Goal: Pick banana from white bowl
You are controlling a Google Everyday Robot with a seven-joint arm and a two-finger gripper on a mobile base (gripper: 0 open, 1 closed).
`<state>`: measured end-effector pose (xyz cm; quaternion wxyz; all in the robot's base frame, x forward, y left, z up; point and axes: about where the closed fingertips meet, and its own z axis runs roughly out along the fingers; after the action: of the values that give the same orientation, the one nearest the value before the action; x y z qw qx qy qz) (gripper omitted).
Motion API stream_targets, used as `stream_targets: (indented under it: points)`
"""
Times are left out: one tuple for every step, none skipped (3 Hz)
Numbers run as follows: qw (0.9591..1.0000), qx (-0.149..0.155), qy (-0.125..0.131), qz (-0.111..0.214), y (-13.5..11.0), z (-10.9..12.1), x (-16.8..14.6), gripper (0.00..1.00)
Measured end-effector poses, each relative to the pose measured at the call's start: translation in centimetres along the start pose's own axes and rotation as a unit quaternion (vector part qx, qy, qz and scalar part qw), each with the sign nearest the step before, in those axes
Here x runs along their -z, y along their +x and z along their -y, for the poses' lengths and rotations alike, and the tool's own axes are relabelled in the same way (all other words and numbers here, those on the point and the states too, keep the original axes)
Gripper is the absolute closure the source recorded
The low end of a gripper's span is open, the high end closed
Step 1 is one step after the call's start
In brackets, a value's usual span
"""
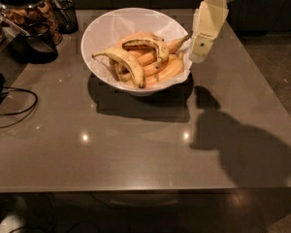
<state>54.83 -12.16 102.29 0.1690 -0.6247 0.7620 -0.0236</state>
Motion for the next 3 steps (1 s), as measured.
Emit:
stream_targets:
  points:
    - [0.9998, 0.002, 0.016, 0.014, -0.9, 0.9, 0.2, 0.00]
    - [0.9991, -0.010, 0.011, 0.040, -1.3, 1.7, -0.4, 0.00]
    - [0.9975, -0.028, 0.000, 0.065, -2.0, 2.7, -0.8, 0.00]
